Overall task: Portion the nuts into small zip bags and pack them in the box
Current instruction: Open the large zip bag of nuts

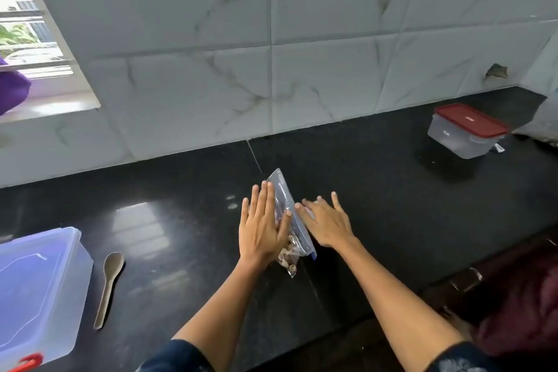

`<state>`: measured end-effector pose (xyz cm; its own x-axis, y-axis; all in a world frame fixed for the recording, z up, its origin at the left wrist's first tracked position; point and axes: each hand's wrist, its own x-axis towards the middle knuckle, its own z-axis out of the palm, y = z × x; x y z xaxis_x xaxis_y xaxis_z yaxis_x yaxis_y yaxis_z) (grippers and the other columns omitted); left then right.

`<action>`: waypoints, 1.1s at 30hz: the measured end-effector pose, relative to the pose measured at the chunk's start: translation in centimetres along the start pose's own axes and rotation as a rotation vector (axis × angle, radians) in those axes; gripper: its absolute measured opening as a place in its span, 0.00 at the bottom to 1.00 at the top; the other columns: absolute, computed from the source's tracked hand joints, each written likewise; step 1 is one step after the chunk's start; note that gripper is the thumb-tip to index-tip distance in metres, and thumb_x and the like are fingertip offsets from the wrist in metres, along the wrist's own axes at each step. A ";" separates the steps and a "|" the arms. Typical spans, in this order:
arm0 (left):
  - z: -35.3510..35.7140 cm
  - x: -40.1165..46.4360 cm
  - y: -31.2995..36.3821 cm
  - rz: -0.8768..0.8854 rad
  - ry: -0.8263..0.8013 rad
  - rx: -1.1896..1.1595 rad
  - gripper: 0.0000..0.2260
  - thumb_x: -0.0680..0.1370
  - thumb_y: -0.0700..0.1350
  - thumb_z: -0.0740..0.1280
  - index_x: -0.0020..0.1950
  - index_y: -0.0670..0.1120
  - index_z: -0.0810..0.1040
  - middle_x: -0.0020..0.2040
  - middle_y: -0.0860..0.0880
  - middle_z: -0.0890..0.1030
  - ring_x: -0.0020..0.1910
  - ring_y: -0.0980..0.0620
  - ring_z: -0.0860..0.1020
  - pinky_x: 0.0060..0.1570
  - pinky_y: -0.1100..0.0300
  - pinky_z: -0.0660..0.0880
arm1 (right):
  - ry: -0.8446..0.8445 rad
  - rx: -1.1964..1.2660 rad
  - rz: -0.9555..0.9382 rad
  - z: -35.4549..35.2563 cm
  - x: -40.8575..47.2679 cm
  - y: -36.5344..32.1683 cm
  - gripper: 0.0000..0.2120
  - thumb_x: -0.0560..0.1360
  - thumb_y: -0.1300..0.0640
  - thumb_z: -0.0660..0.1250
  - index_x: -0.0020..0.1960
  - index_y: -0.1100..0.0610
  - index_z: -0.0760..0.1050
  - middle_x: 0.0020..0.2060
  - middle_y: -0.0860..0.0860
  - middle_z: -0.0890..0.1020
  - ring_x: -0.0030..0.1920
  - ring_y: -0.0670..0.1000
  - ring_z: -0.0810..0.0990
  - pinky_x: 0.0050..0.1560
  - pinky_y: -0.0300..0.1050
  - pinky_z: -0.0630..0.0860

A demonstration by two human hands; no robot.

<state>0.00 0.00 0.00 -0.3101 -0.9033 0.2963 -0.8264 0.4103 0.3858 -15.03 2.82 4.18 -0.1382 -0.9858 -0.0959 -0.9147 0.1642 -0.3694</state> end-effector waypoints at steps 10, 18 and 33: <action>0.8 -0.7 -0.1 -0.123 -0.076 -0.326 0.31 0.78 0.59 0.42 0.78 0.45 0.47 0.78 0.51 0.47 0.75 0.59 0.43 0.76 0.57 0.43 | -0.239 0.879 0.028 3.0 1.0 -2.9 0.25 0.81 0.40 0.46 0.67 0.50 0.72 0.59 0.51 0.79 0.58 0.47 0.78 0.64 0.51 0.73; -1.1 -0.8 -4.3 -0.061 0.070 -0.262 0.28 0.83 0.44 0.58 0.78 0.40 0.47 0.78 0.45 0.45 0.77 0.54 0.42 0.76 0.57 0.43 | -0.136 1.043 -0.060 3.0 0.8 -10.2 0.16 0.82 0.48 0.53 0.60 0.56 0.72 0.55 0.53 0.80 0.56 0.51 0.79 0.56 0.45 0.77; -9.3 -6.5 -8.1 -0.386 0.184 -0.864 0.19 0.84 0.43 0.51 0.75 0.47 0.59 0.70 0.56 0.64 0.69 0.61 0.64 0.61 0.78 0.62 | -0.070 1.132 -0.016 5.0 -3.0 -18.4 0.11 0.76 0.58 0.66 0.56 0.55 0.67 0.50 0.50 0.76 0.49 0.46 0.77 0.43 0.32 0.74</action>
<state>13.06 3.72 3.06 0.0501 -0.9917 0.1180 -0.2018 0.1057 0.9737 4.06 2.97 6.65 -0.0754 -0.9896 -0.1222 -0.0421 0.1256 -0.9912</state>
